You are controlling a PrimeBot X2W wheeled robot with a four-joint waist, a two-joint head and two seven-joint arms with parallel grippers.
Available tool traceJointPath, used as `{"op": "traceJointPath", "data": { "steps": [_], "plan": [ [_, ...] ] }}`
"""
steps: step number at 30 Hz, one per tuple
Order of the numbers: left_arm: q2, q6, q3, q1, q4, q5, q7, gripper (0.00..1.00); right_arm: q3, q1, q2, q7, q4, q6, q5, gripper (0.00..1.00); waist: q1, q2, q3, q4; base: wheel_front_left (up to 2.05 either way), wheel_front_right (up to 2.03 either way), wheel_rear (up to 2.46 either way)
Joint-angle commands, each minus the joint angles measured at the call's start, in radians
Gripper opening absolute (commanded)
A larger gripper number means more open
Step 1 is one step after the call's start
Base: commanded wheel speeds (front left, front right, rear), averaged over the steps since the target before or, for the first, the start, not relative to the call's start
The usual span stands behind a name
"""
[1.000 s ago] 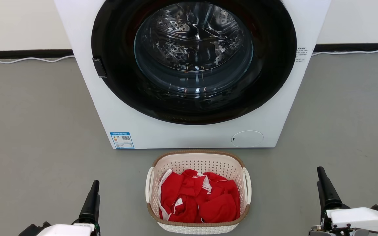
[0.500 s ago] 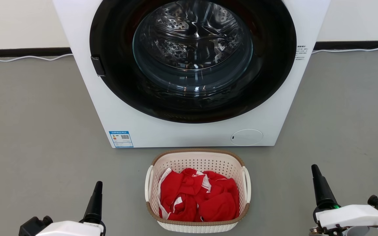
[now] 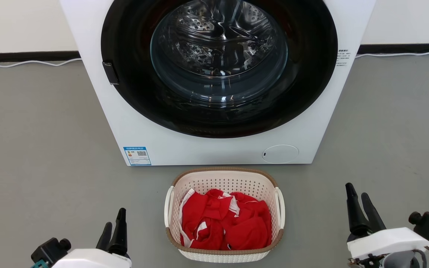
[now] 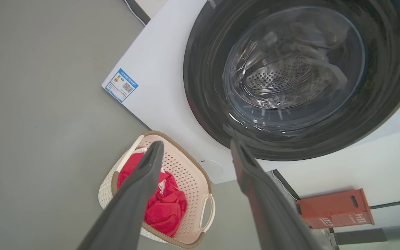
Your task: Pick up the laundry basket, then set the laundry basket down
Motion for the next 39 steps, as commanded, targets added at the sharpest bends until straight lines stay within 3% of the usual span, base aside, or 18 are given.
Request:
{"op": "traceJointPath", "data": {
  "steps": [1, 18, 39],
  "plan": [
    [0.009, 0.008, 0.007, -0.048, -0.019, 0.043, -0.015, 1.0, 0.019, -0.048, -0.008, -0.02, -0.028, 0.004, -0.053, 1.0, -0.0001, 0.0, 0.001, -0.001, 0.0, 0.0, 0.0],
    [0.012, 0.053, -0.018, -0.053, 0.007, 0.294, -0.068, 1.0, 0.055, -0.057, -0.017, -0.073, 0.0, 0.005, -0.32, 1.0, -0.0001, 0.0, 0.0, -0.005, 0.0, 0.0, 0.0],
    [0.015, 0.087, -0.019, -0.044, -0.015, 0.561, -0.127, 1.0, 0.015, -0.065, -0.007, -0.131, 0.047, 0.006, -0.573, 1.0, -0.0001, 0.0, -0.001, -0.007, 0.0, 0.0, 0.0]
  ]
}}
